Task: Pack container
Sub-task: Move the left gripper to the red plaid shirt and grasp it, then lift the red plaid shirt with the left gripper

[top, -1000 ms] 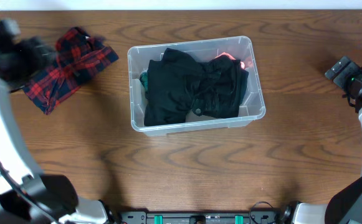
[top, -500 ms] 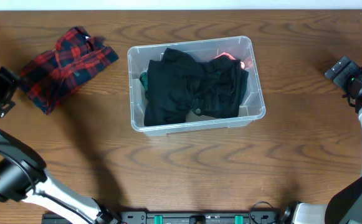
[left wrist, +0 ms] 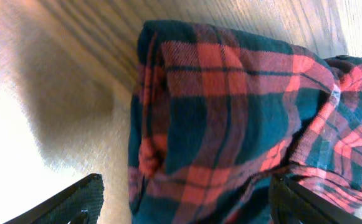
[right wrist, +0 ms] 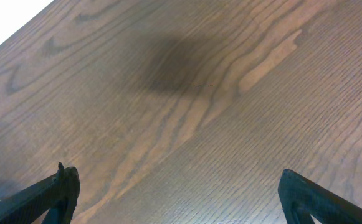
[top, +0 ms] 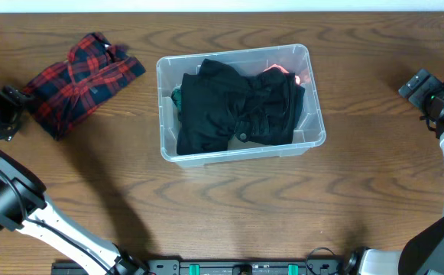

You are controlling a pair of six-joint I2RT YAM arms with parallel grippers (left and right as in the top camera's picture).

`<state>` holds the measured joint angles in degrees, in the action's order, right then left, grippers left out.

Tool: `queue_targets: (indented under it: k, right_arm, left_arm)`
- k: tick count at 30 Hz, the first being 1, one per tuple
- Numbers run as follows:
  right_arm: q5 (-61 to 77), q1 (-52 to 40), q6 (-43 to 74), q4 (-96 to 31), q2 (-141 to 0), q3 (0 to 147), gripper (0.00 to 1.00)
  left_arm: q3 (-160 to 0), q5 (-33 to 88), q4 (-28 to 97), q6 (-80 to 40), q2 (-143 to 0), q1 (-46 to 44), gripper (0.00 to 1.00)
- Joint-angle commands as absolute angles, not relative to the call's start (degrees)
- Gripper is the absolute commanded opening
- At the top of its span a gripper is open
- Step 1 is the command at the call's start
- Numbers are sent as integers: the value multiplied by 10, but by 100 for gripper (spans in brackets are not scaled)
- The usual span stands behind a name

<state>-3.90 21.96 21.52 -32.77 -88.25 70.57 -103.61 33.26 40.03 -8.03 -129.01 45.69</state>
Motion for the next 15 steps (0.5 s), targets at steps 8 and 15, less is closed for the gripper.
queue_targets:
  k: [8, 15]
  right_arm:
    - [-45, 221, 223, -328, -885, 715, 99]
    - [-45, 221, 223, -328, -885, 715, 99]
  left_arm:
    - [-1032, 356, 345, -58, -1356, 450, 85]
    - [-1032, 356, 320, -58, -1382, 427, 85]
